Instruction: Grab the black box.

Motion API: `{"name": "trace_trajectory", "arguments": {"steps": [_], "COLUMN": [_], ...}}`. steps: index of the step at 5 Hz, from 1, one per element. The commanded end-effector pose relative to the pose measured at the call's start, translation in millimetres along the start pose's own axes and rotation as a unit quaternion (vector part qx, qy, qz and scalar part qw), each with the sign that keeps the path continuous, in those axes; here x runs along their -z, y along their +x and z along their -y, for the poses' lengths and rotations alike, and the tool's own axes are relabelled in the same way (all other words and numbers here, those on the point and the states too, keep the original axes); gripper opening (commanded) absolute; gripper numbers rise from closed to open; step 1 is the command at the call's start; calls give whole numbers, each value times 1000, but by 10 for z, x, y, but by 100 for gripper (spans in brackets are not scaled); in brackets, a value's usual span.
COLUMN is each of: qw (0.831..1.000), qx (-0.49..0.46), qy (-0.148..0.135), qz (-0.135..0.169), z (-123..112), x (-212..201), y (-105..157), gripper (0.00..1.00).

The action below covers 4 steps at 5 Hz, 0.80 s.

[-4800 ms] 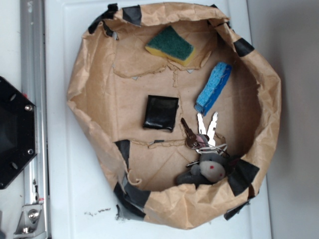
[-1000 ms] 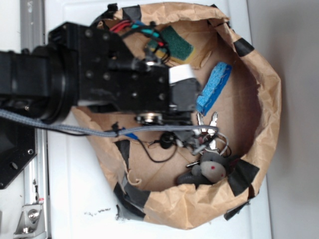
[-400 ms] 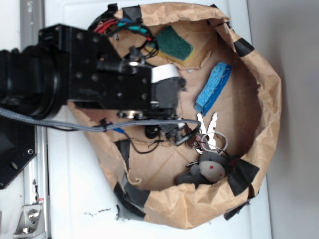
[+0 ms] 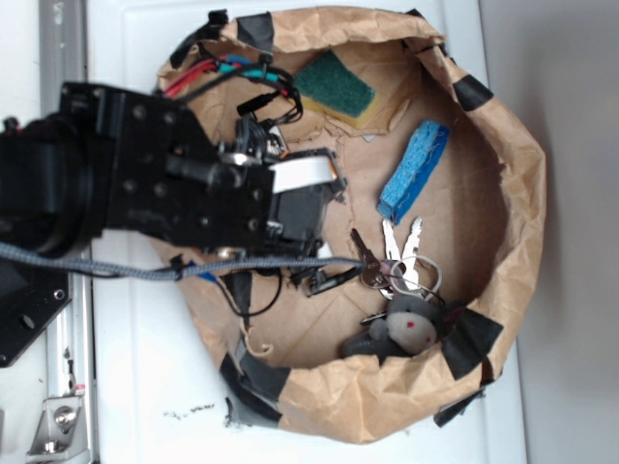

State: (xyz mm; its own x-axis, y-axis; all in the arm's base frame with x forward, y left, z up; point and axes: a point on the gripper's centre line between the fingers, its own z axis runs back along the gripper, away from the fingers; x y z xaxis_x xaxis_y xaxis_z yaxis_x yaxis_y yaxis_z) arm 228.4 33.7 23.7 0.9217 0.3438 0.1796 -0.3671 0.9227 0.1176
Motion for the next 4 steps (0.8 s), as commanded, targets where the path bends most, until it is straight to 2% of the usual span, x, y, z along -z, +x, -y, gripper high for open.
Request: {"name": "trace_trajectory", "arguments": {"steps": [1, 2, 3, 4], "qw": [999, 998, 1000, 998], "qx": [36, 42, 20, -52], "qy": [-27, -32, -23, -18], "qz": [-21, -24, -3, 26], "z": [-70, -65, -47, -12], "x": [-261, -310, -298, -276], "y": [80, 72, 167, 454], "gripper": [100, 100, 100, 86]}}
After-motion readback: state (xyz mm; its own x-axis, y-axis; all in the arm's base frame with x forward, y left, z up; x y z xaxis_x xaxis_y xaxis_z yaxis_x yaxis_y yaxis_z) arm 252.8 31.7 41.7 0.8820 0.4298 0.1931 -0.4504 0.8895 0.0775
